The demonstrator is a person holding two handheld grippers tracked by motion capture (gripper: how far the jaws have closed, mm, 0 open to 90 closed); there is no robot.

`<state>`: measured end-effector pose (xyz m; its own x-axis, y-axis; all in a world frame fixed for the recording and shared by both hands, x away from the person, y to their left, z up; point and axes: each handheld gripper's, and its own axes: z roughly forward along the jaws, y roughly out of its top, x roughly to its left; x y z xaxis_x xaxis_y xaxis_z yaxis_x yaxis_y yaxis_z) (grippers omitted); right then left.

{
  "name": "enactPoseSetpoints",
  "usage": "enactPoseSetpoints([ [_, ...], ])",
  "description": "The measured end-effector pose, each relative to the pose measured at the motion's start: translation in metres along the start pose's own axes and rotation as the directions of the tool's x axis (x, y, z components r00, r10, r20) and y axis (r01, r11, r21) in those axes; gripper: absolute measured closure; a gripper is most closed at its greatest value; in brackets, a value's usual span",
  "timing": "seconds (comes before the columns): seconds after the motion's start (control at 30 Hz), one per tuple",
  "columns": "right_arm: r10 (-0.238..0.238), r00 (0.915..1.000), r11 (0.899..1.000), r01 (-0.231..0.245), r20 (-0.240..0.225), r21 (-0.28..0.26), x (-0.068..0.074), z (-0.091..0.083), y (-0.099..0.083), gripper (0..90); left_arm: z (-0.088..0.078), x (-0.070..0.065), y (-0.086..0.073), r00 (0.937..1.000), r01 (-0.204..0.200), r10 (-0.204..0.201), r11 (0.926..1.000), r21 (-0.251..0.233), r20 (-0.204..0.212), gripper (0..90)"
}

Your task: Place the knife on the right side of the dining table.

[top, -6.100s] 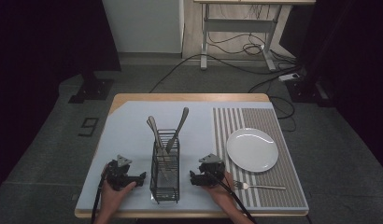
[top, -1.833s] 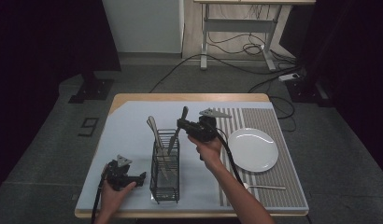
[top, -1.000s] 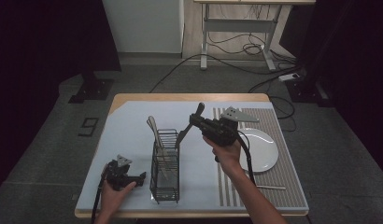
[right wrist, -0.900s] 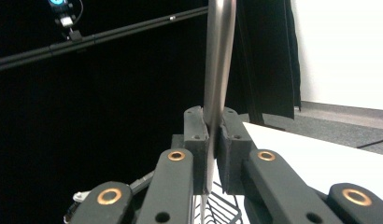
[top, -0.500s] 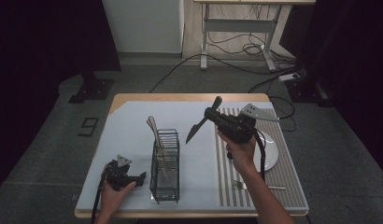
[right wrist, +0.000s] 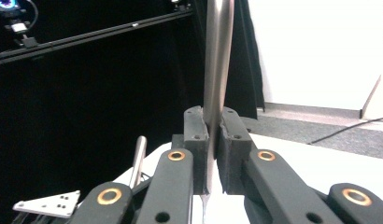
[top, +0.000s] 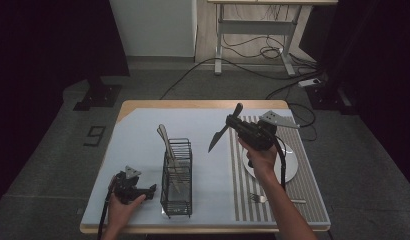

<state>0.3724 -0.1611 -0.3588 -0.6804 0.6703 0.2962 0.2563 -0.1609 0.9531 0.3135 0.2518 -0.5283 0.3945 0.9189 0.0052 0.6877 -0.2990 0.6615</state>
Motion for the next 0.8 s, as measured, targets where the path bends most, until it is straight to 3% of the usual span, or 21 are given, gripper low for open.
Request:
enactPoseSetpoints([
  [0.23, 0.005, 0.9988, 1.0, -0.005, 0.049, 0.006, -0.016, 0.002, -0.004, 83.7, 0.0, 0.0, 0.0, 1.0, 0.0, 0.0, 1.0, 0.001, 0.0, 0.0],
  [0.57, 0.018, 0.9949, 1.0, -0.02, 0.099, 0.016, -0.029, 0.009, -0.011, 83.7, 0.0, 0.0, 0.0, 1.0, -0.001, 0.001, 1.0, 0.001, 0.0, 0.0],
  [0.8, 0.02, 0.9885, 1.0, -0.022, 0.15, 0.01, -0.041, 0.015, -0.013, 83.7, 0.0, 0.0, 0.0, 1.0, 0.0, 0.0, 1.0, 0.001, 0.0, 0.0],
])
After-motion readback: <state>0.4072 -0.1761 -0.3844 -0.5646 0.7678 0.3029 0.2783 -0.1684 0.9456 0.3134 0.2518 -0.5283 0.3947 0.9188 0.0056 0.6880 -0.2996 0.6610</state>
